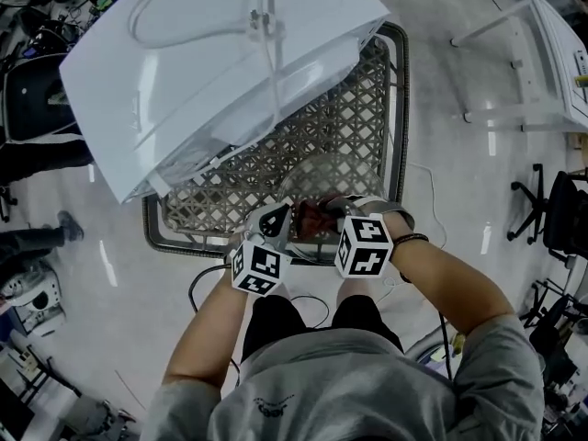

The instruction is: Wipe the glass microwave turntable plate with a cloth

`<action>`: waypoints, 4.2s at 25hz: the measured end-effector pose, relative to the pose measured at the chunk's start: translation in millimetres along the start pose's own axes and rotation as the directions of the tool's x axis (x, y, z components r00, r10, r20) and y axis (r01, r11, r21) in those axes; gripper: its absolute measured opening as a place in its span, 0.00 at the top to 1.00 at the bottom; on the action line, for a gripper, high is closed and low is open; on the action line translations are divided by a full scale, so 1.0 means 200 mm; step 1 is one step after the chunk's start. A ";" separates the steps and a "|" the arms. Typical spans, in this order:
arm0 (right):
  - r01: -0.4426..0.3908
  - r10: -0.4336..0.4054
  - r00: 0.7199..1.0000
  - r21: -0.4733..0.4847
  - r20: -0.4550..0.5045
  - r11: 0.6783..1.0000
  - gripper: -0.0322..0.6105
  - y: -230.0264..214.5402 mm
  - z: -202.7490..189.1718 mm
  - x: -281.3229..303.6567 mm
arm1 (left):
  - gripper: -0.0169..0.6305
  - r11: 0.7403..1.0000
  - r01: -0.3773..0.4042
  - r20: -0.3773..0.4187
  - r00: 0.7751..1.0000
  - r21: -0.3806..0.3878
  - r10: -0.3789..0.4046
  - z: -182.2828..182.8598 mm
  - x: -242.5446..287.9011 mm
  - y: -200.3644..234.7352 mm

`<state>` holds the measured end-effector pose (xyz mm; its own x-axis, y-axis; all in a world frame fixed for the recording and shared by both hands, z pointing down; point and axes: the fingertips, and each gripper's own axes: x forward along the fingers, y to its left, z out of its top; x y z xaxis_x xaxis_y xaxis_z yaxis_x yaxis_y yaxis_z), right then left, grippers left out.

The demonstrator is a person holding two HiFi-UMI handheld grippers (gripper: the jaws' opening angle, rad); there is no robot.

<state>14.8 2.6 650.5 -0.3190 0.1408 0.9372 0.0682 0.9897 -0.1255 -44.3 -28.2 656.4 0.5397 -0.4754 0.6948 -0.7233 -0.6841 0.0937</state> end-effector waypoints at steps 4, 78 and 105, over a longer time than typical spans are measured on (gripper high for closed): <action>0.018 -0.015 0.998 0.042 -0.069 0.999 0.84 -0.01 -0.23 -0.09 | 0.98 1.000 0.005 -0.002 1.000 -0.002 -0.005 0.00 0.00 0.00; -0.081 0.082 0.991 -0.016 0.104 0.997 0.84 0.50 0.20 0.11 | 0.98 1.000 0.010 0.000 1.000 0.014 -0.010 0.00 0.00 0.00; -0.028 0.033 0.997 0.072 -0.070 0.997 0.84 0.50 -0.42 -0.09 | 0.98 1.000 0.007 -0.005 1.000 0.013 -0.007 -0.02 0.01 0.00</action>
<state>107.2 96.5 649.4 -0.2501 0.1715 0.9529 0.0089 0.9846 -0.1748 -44.6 -26.7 659.3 0.5431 -0.4678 0.6973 -0.7137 -0.6947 0.0898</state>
